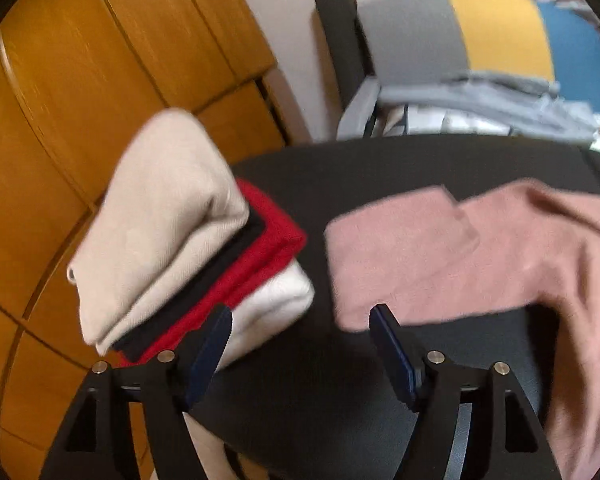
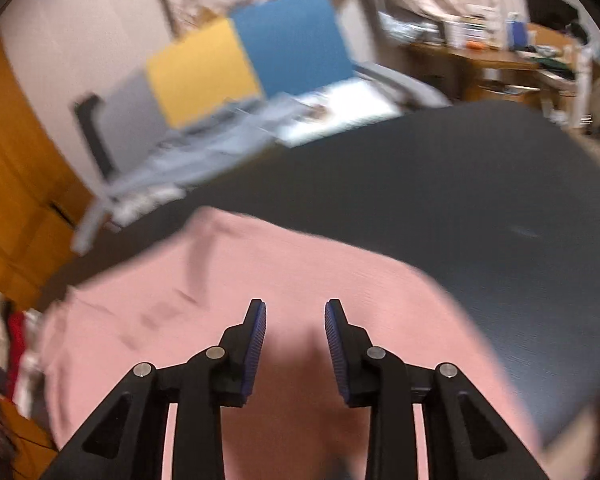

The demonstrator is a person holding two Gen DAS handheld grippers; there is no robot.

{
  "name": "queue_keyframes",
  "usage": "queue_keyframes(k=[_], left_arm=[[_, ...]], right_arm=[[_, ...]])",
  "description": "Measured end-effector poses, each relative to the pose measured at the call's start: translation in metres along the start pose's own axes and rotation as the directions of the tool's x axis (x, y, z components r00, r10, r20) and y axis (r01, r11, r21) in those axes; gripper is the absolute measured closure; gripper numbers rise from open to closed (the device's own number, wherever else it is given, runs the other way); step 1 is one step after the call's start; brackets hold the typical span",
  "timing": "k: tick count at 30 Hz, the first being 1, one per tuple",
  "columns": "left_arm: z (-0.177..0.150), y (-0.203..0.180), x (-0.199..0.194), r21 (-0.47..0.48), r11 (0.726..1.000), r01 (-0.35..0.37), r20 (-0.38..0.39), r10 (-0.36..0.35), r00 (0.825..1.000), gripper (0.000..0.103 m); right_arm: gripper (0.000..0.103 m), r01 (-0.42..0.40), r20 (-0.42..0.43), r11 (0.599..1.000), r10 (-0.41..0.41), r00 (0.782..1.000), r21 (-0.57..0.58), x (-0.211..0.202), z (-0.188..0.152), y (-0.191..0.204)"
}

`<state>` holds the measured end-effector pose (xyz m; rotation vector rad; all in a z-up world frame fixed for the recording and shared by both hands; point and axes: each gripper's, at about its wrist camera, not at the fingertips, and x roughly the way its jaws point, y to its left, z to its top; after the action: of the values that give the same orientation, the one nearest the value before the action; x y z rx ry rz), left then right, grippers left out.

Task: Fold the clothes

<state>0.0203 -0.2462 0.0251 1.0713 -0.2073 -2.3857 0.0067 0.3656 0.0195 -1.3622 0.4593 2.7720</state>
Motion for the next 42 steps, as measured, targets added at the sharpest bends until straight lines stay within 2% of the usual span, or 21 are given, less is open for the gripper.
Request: queue_keyframes(k=[2, 4, 5, 7, 9, 12, 14, 16, 19, 25, 27, 28, 29, 33, 35, 36, 37, 38, 40, 41, 42], left_arm=[[0.005, -0.014, -0.009, 0.012, 0.998, 0.062, 0.039, -0.063, 0.997, 0.029], [0.005, -0.037, -0.017, 0.047, 0.989, 0.138, 0.055, -0.141, 0.989, 0.026], [0.006, -0.053, -0.018, 0.078, 0.983, 0.166, 0.052, -0.17, 0.984, 0.026], [0.005, -0.087, -0.022, 0.148, 0.967, 0.205, 0.046, -0.214, 0.976, 0.026], [0.001, -0.122, -0.022, 0.242, 0.948, 0.207, 0.048, -0.225, 0.973, 0.026], [-0.001, -0.169, -0.017, 0.368, 0.914, 0.171, 0.053, -0.205, 0.977, 0.026], [-0.004, -0.184, -0.013, 0.402, 0.9, 0.168, 0.041, -0.2, 0.979, 0.026], [-0.004, -0.194, -0.008, 0.42, 0.892, 0.166, 0.024, -0.194, 0.981, 0.026], [-0.008, -0.199, 0.002, 0.419, 0.896, 0.147, -0.002, -0.161, 0.987, 0.026], [-0.005, -0.194, 0.017, 0.332, 0.931, 0.152, -0.043, -0.146, 0.988, 0.024], [-0.002, -0.196, 0.02, 0.3, 0.939, 0.169, -0.062, -0.157, 0.986, 0.035], [0.0, -0.198, 0.021, 0.293, 0.939, 0.182, -0.069, -0.169, 0.983, 0.047], [0.001, -0.202, 0.021, 0.292, 0.94, 0.179, -0.069, -0.166, 0.984, 0.054], [0.005, -0.223, 0.025, 0.316, 0.94, 0.132, -0.037, -0.127, 0.991, 0.059], [0.007, -0.234, 0.026, 0.351, 0.932, 0.089, -0.002, -0.095, 0.995, 0.059], [0.01, -0.236, 0.025, 0.362, 0.928, 0.093, -0.009, -0.096, 0.995, 0.059], [0.012, -0.236, 0.023, 0.365, 0.925, 0.104, -0.02, -0.104, 0.994, 0.059], [0.018, -0.232, 0.02, 0.335, 0.931, 0.147, -0.043, -0.141, 0.989, 0.059], [0.029, -0.223, 0.012, 0.259, 0.939, 0.228, -0.082, -0.214, 0.973, 0.058], [0.036, -0.219, 0.008, 0.219, 0.938, 0.27, -0.098, -0.255, 0.962, 0.054], [0.043, -0.221, 0.004, 0.192, 0.924, 0.332, -0.116, -0.315, 0.942, 0.049]], right_arm=[[0.072, 0.104, -0.088, 0.995, -0.103, 0.991, 0.004, -0.011, -0.02, -0.028], [0.072, 0.189, -0.181, 0.982, -0.187, 0.966, -0.003, -0.012, -0.046, -0.049], [0.072, 0.225, -0.227, 0.974, -0.219, 0.949, -0.001, -0.011, -0.063, -0.06], [0.071, 0.244, -0.263, 0.97, -0.234, 0.936, 0.007, -0.008, -0.081, -0.069], [0.069, 0.243, -0.2, 0.97, -0.239, 0.95, -0.002, -0.01, -0.093, -0.068], [0.068, 0.266, -0.152, 0.963, -0.271, 0.951, -0.05, -0.006, -0.095, -0.061], [0.076, 0.275, -0.138, 0.957, -0.285, 0.948, -0.09, -0.001, -0.092, -0.057], [0.094, 0.278, -0.135, 0.947, -0.3, 0.944, -0.16, 0.006, -0.084, -0.053], [0.095, 0.335, -0.107, 0.917, -0.363, 0.926, -0.216, 0.022, -0.061, -0.06], [0.096, 0.427, -0.047, 0.876, -0.447, 0.893, -0.223, 0.065, 0.001, -0.085], [0.096, 0.456, -0.024, 0.866, -0.47, 0.882, -0.206, 0.077, 0.024, -0.094], [0.096, 0.472, -0.011, 0.86, -0.483, 0.875, -0.195, 0.081, 0.034, -0.1], [0.096, 0.488, 0.002, 0.853, -0.496, 0.868, -0.183, 0.085, 0.045, -0.106], [0.093, 0.518, -0.06, 0.849, -0.525, 0.849, -0.105, 0.117, 0.076, -0.134], [0.088, 0.544, -0.061, 0.835, -0.549, 0.834, -0.079, 0.116, 0.087, -0.125], [0.082, 0.563, -0.026, 0.824, -0.565, 0.824, -0.057, 0.105, 0.088, -0.117], [0.082, 0.582, 0.01, 0.813, -0.582, 0.813, -0.035, 0.094, 0.089, -0.109], [0.081, 0.599, 0.044, 0.801, -0.598, 0.8, -0.012, 0.083, 0.09, -0.1], [0.075, 0.502, 0.152, 0.863, -0.504, 0.85, 0.056, 0.055, 0.087, -0.073], [0.073, 0.383, 0.187, 0.921, -0.389, 0.902, 0.07, 0.046, 0.086, -0.057], [0.07, 0.185, 0.179, 0.981, -0.191, 0.965, 0.05, 0.045, 0.086, -0.036]])
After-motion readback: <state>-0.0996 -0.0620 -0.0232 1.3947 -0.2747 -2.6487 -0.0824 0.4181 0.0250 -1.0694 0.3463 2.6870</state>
